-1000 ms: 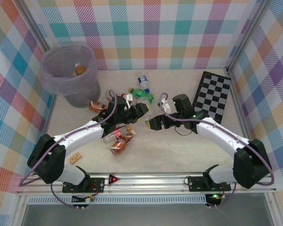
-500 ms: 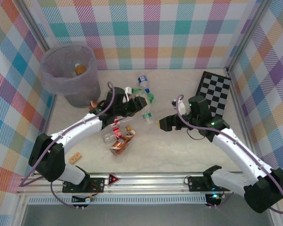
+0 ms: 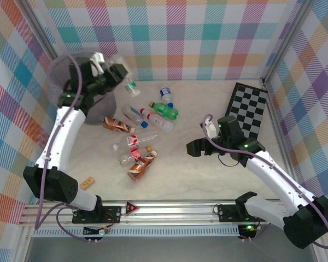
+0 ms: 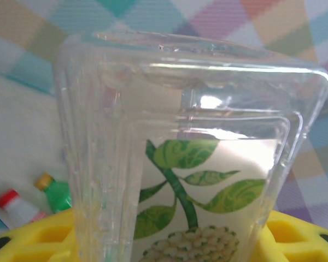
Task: Put the plastic bottles in the bin
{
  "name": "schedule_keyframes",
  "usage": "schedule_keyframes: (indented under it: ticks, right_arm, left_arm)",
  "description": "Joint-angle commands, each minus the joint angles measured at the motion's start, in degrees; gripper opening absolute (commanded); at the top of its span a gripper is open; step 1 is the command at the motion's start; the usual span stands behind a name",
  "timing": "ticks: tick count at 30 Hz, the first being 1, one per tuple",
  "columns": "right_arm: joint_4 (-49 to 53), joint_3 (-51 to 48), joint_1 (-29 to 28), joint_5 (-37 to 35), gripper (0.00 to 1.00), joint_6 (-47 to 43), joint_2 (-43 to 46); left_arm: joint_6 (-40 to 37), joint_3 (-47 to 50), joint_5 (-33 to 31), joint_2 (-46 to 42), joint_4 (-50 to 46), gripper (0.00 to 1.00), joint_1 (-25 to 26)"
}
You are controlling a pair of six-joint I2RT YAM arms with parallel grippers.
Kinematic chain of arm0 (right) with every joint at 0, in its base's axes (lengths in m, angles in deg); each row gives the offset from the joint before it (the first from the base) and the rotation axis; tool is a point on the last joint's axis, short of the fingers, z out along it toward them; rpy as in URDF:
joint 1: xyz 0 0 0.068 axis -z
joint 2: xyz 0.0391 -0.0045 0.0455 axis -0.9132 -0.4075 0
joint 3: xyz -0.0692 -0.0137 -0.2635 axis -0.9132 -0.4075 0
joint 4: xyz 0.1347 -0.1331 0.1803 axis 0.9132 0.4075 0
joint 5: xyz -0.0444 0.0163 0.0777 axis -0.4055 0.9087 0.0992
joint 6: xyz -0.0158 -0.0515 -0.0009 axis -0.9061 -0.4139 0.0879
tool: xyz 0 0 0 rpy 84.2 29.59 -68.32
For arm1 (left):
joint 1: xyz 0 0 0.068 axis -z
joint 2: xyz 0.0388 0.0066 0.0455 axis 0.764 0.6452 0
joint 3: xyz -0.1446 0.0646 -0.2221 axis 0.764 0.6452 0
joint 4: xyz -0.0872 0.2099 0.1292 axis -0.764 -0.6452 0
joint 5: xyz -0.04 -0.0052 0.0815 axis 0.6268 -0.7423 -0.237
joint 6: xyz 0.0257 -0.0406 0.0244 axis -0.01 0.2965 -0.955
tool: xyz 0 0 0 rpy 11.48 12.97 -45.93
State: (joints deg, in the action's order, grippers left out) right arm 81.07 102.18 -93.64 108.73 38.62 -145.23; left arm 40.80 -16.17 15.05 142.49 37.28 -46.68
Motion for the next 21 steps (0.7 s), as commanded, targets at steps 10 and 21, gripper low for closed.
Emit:
schedule_keyframes:
  ticks: [10, 21]
  right_arm:
    - [1.4, -2.7, 0.4, 1.2, 0.84, 1.7, 3.5]
    - [1.1, -5.6, 0.5, 0.1, 0.84, 3.4, 5.3]
  left_arm:
    - [-2.0, -20.8, -1.9, 13.2, -11.9, 0.0, -18.1]
    - [-12.5, -40.7, -12.5, 31.4, -30.3, 0.0, -18.5]
